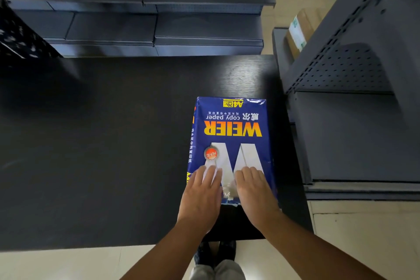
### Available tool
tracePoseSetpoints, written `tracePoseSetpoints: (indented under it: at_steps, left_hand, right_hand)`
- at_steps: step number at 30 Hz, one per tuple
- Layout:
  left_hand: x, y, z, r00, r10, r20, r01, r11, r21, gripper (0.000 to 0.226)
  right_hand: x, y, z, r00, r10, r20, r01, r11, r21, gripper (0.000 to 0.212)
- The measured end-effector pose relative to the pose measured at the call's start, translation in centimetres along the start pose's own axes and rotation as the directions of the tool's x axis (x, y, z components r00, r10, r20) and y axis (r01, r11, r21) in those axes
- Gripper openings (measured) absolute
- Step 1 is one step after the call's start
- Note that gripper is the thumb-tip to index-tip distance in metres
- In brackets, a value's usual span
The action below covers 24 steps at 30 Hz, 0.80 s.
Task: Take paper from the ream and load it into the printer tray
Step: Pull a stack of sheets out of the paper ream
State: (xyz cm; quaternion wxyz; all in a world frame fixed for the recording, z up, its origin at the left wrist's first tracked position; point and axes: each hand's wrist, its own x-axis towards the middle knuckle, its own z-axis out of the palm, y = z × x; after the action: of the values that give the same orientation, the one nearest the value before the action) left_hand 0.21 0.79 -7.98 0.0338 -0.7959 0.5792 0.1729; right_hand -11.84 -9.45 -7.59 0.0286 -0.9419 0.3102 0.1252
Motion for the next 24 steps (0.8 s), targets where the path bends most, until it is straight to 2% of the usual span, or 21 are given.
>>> tracePoseSetpoints:
  at_steps: [3,7,11,12,14,16,19,22,23,24]
  left_hand:
    - [-0.1,0.1,-0.2,0.999,-0.005,0.039,0.005,1.000,0.009,0.079]
    - [0.0,0.3,-0.6,1.000,-0.012,0.024,0.012,0.999,0.030,0.070]
    - [-0.2,0.5,-0.9,0.993,0.108,0.047,-0.114,0.981,0.157,0.056]
    - [-0.2,0.6,-0.9,0.994,0.105,0.027,-0.108,0.983,0.148,0.054]
    - [-0.5,0.9,-0.6,0.999,-0.014,-0.045,0.014,1.000,0.006,0.058]
    - [-0.9,1.4,-0.2,0.989,-0.111,-0.099,0.099,0.988,-0.121,0.065]
    - [-1.6,1.9,0.8,0.989,-0.126,-0.079,0.113,0.983,-0.146,0.086]
    - [-2.2,1.8,1.7,0.994,-0.095,-0.047,0.091,0.993,-0.075,0.101]
    - [-2.4,1.7,1.9,0.996,-0.083,-0.042,0.080,0.995,-0.057,0.103]
    - [-2.5,1.6,2.0,0.997,-0.070,-0.039,0.069,0.997,-0.045,0.103]
  right_hand:
    - [-0.5,0.1,0.4,0.994,-0.082,-0.069,0.080,0.997,-0.022,0.021]
    - [-3.0,-0.2,1.5,0.979,-0.155,-0.131,0.162,0.986,0.041,0.036]
    - [-6.9,-0.2,2.0,0.955,-0.202,-0.216,0.226,0.970,0.092,0.051]
    - [-7.9,-0.2,2.1,0.947,-0.211,-0.241,0.240,0.966,0.097,0.048]
    - [-9.7,-0.4,2.9,0.922,-0.276,-0.272,0.293,0.956,0.024,0.030]
    - [-11.1,-0.8,4.1,0.921,-0.323,-0.215,0.333,0.943,0.011,0.009]
    - [-12.0,-0.9,5.3,0.942,-0.285,-0.177,0.308,0.944,0.116,0.008]
    - [-12.6,-1.1,5.1,0.956,-0.239,-0.172,0.279,0.920,0.274,0.015]
    - [-12.8,-1.1,4.8,0.977,-0.137,-0.166,0.195,0.887,0.419,0.014]
    - [-12.7,-1.1,4.1,0.989,0.045,-0.139,0.045,0.812,0.582,0.011]
